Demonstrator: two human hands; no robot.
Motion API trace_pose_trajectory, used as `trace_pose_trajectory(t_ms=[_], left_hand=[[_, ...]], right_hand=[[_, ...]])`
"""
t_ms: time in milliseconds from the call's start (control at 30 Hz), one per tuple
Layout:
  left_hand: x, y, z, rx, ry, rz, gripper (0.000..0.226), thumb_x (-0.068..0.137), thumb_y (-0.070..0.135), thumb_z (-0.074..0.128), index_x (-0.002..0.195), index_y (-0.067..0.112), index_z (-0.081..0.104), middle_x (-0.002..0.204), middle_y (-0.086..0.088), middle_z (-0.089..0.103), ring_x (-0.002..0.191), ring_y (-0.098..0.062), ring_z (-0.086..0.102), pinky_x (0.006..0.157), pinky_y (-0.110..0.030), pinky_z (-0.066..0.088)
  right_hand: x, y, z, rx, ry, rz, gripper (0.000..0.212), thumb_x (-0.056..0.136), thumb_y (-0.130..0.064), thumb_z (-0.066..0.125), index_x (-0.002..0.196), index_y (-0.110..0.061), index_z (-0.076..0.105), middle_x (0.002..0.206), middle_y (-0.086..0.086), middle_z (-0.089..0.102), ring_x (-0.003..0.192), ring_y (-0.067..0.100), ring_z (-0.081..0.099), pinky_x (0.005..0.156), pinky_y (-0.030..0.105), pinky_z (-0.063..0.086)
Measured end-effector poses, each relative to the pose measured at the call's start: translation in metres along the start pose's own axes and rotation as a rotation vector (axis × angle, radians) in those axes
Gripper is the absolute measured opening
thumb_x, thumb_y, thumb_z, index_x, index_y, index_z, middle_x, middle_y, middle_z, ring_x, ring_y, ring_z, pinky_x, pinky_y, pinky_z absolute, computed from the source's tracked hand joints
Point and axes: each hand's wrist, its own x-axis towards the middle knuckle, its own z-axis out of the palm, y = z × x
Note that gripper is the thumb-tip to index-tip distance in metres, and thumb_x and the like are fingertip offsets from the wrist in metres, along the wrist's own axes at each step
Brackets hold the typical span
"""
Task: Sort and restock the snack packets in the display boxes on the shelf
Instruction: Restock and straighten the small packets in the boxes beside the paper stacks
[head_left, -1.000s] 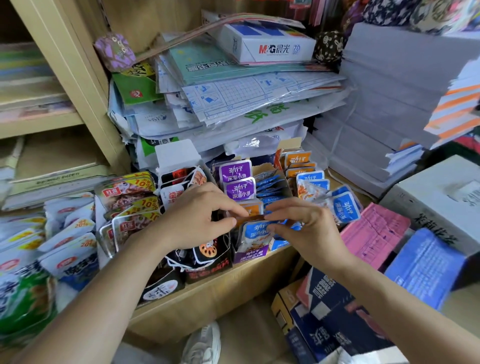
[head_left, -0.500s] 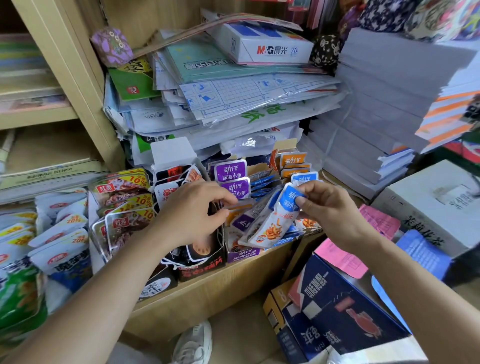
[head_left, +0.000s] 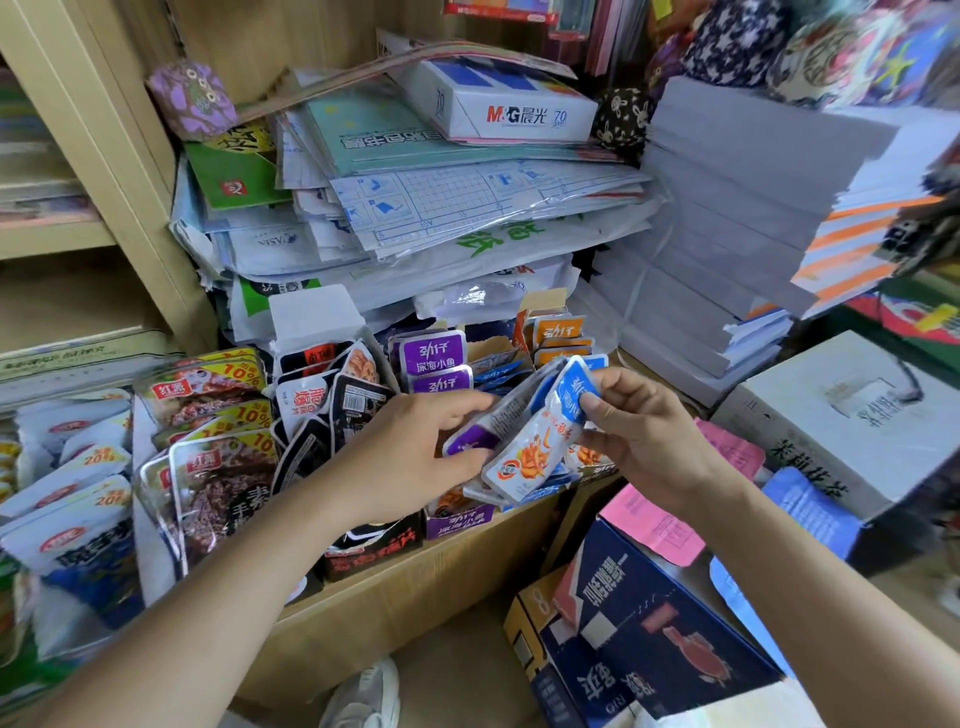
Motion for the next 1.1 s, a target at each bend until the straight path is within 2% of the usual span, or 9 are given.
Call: trace_pose_trajectory(t_ms=[67,200,333,533,767,900,967,1033,1100], left_hand=[[0.002,-0.002,0.003,-0.025,0.019,-0.002,0.039,0.093,0.022,0.07,0.127,0.038,0.064,0.124,0.016,0.069,0.119,-0.003,0.061,0.095,-0.041,0.057],[0.007,0.0,0.009,-0.082,0.153,0.023,0.024,0.09,0.011,0.07,0.108,0.026,0.074,0.097,0.015,0.076,0.091,-0.002,0.071,0.076,-0.04,0.06],[0.013,-0.004,0.008,-0.171,0.247,-0.048,0.031,0.089,0.017,0.073,0.119,0.02,0.072,0.108,0.009,0.076,0.103,-0.009,0.071,0.091,-0.042,0.058],[0.013,-0.003,0.008,-0.247,0.237,-0.022,0.026,0.088,0.008,0.075,0.106,0.026,0.074,0.091,0.017,0.077,0.084,0.0,0.073,0.07,-0.026,0.058],[0.013,0.0,0.014,-0.145,0.198,-0.006,0.033,0.081,0.022,0.083,0.109,0.035,0.073,0.097,0.024,0.072,0.096,0.001,0.07,0.084,-0.026,0.057],[0.012,0.0,0.004,-0.211,0.333,-0.027,0.032,0.083,0.016,0.081,0.106,0.036,0.072,0.09,0.019,0.074,0.079,0.0,0.073,0.067,-0.023,0.06],[0.011,-0.002,-0.009,-0.215,0.505,-0.036,0.036,0.084,0.013,0.08,0.104,0.04,0.067,0.091,0.014,0.074,0.074,0.003,0.072,0.061,-0.021,0.058],[0.009,-0.007,-0.02,-0.14,0.664,-0.048,0.035,0.084,0.014,0.079,0.113,0.03,0.069,0.09,0.014,0.072,0.07,0.01,0.068,0.057,-0.014,0.054],[0.008,-0.014,-0.026,-0.113,0.74,-0.07,0.031,0.084,0.016,0.08,0.113,0.02,0.073,0.088,0.012,0.074,0.069,0.004,0.069,0.06,-0.024,0.058]], right_hand=[[0.001,0.001,-0.002,-0.014,0.005,0.01,0.009,0.096,0.0,0.054,0.102,0.002,0.06,0.101,0.016,0.075,0.096,0.024,0.072,0.076,0.034,0.062],[0.002,0.003,-0.007,-0.1,0.023,0.023,0.027,0.088,-0.009,0.063,0.113,0.002,0.065,0.106,0.022,0.074,0.096,0.029,0.072,0.086,0.044,0.06],[0.001,0.0,-0.014,-0.14,0.023,0.09,0.038,0.083,-0.012,0.068,0.116,0.006,0.064,0.112,0.023,0.073,0.106,0.033,0.071,0.09,0.047,0.059],[0.0,-0.006,-0.022,-0.112,0.011,0.055,0.025,0.083,-0.008,0.067,0.105,0.002,0.065,0.108,0.02,0.074,0.098,0.029,0.073,0.074,0.035,0.063],[0.0,-0.003,-0.015,-0.207,-0.007,0.054,0.023,0.082,-0.01,0.071,0.104,-0.002,0.068,0.11,0.018,0.074,0.105,0.032,0.071,0.091,0.05,0.057],[0.004,-0.016,-0.016,-0.292,0.102,-0.116,0.008,0.083,-0.004,0.07,0.09,-0.006,0.068,0.087,0.008,0.076,0.083,0.02,0.073,0.074,0.032,0.062],[0.007,-0.024,-0.023,-0.33,0.231,-0.276,0.021,0.088,0.004,0.068,0.087,-0.016,0.073,0.079,0.001,0.075,0.075,0.014,0.071,0.071,0.027,0.06],[0.009,-0.03,-0.028,-0.384,0.318,-0.408,0.037,0.091,0.006,0.067,0.084,-0.029,0.077,0.079,-0.004,0.075,0.076,0.015,0.069,0.074,0.028,0.058],[0.012,-0.03,-0.028,-0.429,0.358,-0.482,0.039,0.092,0.004,0.067,0.085,-0.034,0.077,0.082,-0.003,0.075,0.08,0.019,0.067,0.079,0.037,0.058]])
